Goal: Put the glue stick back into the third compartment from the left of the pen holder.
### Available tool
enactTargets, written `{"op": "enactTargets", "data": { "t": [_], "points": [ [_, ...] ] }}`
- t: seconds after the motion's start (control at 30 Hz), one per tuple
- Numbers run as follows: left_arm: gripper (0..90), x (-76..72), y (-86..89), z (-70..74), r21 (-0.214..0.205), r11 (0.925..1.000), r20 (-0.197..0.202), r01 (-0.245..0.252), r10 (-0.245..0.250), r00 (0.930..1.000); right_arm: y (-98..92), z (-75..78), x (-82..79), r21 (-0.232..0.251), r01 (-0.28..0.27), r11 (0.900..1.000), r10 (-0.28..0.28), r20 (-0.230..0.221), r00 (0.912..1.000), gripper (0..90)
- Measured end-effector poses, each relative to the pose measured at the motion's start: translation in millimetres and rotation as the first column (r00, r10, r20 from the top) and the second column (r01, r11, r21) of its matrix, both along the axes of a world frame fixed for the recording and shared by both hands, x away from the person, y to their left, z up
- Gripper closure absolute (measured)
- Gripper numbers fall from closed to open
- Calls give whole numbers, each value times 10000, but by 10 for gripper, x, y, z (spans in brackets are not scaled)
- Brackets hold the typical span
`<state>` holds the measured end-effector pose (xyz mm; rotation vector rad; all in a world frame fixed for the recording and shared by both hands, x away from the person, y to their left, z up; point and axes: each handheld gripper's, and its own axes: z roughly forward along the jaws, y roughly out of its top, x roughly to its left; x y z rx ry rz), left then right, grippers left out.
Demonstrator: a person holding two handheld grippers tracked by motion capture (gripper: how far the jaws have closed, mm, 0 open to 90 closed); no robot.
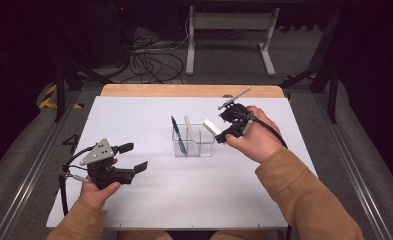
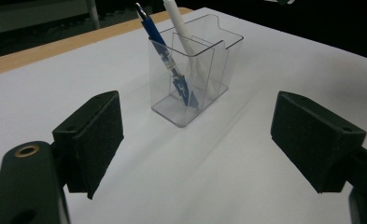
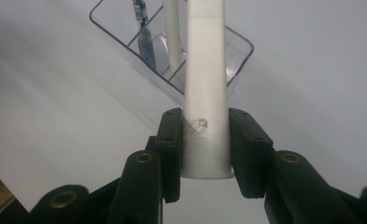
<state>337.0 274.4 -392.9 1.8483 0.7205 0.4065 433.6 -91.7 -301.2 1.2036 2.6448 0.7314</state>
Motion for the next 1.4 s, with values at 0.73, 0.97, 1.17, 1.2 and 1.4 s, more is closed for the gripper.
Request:
{"op": "enactTargets", "data": {
  "t": [0.73, 0.97, 1.17, 1.2, 1.4],
  "points": [
    [176, 11, -6, -13, 38, 10000, -32, 54, -54, 10000, 135, -94, 201, -948, 243, 9952, -374, -1391, 9896, 667],
    [175, 11, 3, -10, 18, 10000, -28, 57, -57, 10000, 193, -98, 253, -1184, 276, 9926, -457, -1531, 9872, 667],
    [175, 8, 0, -8, -38, 10000, -54, 66, -66, 10000, 236, -104, 291, -1548, 433, 9870, -704, -1740, 9822, 667],
    [175, 7, 0, -8, -45, 10000, -72, 71, -71, 9999, 240, -106, 295, -1603, 452, 9860, -736, -1760, 9816, 667],
    [175, 12, 3, -11, -50, 9999, -81, 91, -91, 9999, 268, -128, 315, -1798, 492, 9825, -830, -1857, 9791, 666]
  ]
}}
